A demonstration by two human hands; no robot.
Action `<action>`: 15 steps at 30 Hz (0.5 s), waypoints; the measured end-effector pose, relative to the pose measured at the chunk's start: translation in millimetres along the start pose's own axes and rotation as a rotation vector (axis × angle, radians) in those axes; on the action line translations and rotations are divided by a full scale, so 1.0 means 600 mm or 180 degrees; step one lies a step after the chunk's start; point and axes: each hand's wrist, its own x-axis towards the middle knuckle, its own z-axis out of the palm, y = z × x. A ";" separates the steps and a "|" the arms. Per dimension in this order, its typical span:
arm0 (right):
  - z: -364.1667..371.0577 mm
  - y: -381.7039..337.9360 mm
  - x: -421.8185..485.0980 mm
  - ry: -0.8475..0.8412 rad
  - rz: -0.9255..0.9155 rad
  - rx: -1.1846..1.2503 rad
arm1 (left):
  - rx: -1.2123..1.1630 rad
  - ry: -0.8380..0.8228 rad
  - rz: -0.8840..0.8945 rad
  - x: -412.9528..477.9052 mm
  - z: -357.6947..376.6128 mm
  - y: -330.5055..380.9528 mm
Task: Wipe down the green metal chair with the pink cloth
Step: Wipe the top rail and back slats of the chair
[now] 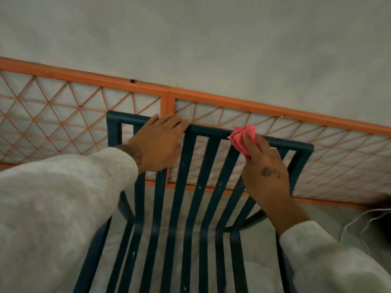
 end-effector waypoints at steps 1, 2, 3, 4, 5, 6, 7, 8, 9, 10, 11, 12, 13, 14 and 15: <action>-0.005 0.017 -0.001 -0.0028 0.0065 -0.0007 | -0.0021 -0.0008 0.0001 0.008 -0.001 0.011; -0.014 0.041 -0.002 -0.0032 0.0124 -0.0046 | -0.0025 -0.0012 0.0004 0.019 -0.002 0.025; -0.019 0.061 -0.002 -0.0047 0.0167 -0.0098 | -0.0043 -0.0013 -0.0013 0.025 -0.003 0.035; -0.023 0.078 -0.002 -0.0079 0.0228 -0.0173 | -0.0032 -0.0012 -0.0045 0.027 -0.002 0.040; -0.028 0.094 -0.003 -0.0132 0.0329 -0.0236 | -0.0017 -0.0013 -0.0078 0.026 0.002 0.044; -0.032 0.108 -0.004 -0.0187 0.0423 -0.0268 | 0.0035 0.0000 -0.0102 0.023 0.007 0.042; -0.032 0.116 -0.001 -0.0231 0.0496 -0.0262 | 0.0078 0.0009 -0.0155 0.015 0.009 0.034; -0.030 0.121 0.004 -0.0278 0.0572 -0.0240 | 0.0111 0.0012 -0.0214 0.007 0.011 0.024; -0.027 0.123 0.010 -0.0277 0.0633 -0.0175 | 0.0103 0.0003 -0.0264 0.001 0.010 0.013; -0.026 0.122 0.017 -0.0261 0.0662 -0.0070 | 0.0117 -0.0043 -0.0310 -0.003 0.011 0.003; -0.026 0.120 0.024 -0.0263 0.0674 0.0004 | 0.0104 -0.0089 -0.0354 -0.006 0.011 -0.002; -0.029 0.118 0.026 -0.0306 0.0683 0.0017 | 0.0054 -0.0130 -0.0374 -0.007 0.010 -0.005; -0.032 0.111 0.025 -0.0394 0.0722 -0.0041 | 0.0005 -0.0163 -0.0393 -0.006 0.006 -0.006; -0.033 0.101 0.028 -0.0441 0.0781 -0.0159 | -0.0019 -0.0212 -0.0363 -0.005 -0.002 -0.005; -0.050 0.118 -0.001 -0.0473 0.1014 -0.0226 | -0.0007 -0.0318 -0.0149 0.014 0.002 0.035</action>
